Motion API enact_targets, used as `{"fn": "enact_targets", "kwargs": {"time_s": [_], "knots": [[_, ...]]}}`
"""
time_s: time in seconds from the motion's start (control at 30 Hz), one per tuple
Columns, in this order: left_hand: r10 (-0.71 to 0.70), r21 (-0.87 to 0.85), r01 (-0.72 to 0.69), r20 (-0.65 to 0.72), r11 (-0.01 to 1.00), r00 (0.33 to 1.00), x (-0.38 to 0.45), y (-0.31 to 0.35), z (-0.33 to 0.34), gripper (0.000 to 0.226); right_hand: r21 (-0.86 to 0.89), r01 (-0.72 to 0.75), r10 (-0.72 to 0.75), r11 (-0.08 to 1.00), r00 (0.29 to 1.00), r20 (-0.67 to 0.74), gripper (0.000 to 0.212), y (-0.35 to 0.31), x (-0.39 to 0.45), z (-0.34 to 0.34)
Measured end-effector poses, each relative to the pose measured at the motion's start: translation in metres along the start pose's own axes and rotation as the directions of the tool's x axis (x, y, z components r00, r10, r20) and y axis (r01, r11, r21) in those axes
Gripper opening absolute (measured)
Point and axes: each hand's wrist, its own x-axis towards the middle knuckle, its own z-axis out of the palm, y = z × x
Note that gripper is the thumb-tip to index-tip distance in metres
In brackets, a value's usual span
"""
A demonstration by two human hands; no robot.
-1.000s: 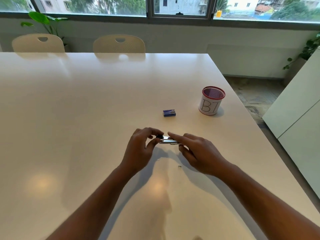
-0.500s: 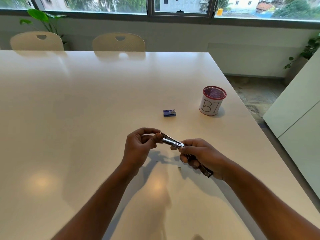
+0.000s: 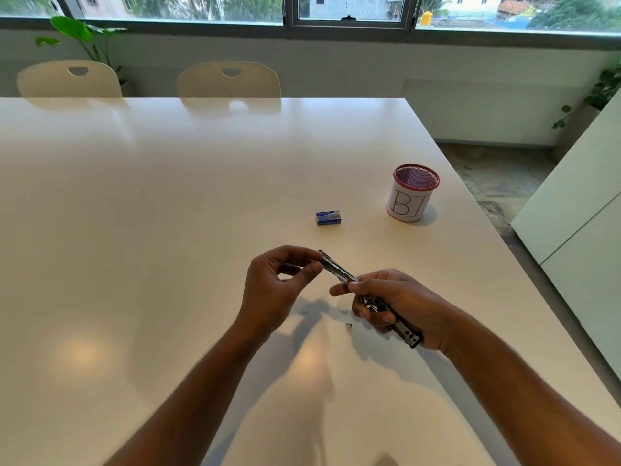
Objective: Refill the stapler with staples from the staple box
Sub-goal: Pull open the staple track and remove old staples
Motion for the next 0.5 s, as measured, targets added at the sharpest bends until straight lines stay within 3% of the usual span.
{"fn": "enact_targets", "kwargs": {"time_s": [0.13, 0.33, 0.5], "knots": [[0.030, 0.081, -0.027, -0.043, 0.996, 0.999, -0.0017, -0.0007, 0.0033, 0.021, -0.001, 0.006, -0.006, 1.000, 1.000, 0.010, 0.036, -0.0008, -0.0026, 0.0021], [0.058, 0.110, -0.048, -0.094, 0.993, 0.994, -0.0046, -0.0016, 0.0090, 0.014, -0.024, 0.015, -0.018, 1.000, 0.992, -0.126, 0.035, 0.0008, 0.0027, 0.0042], [0.060, 0.127, -0.051, -0.068, 0.991, 0.996, -0.0035, 0.0026, 0.0072, 0.015, -0.029, -0.003, -0.001, 1.000, 0.992, -0.130, 0.035, 0.0010, 0.0047, 0.0025]]}}
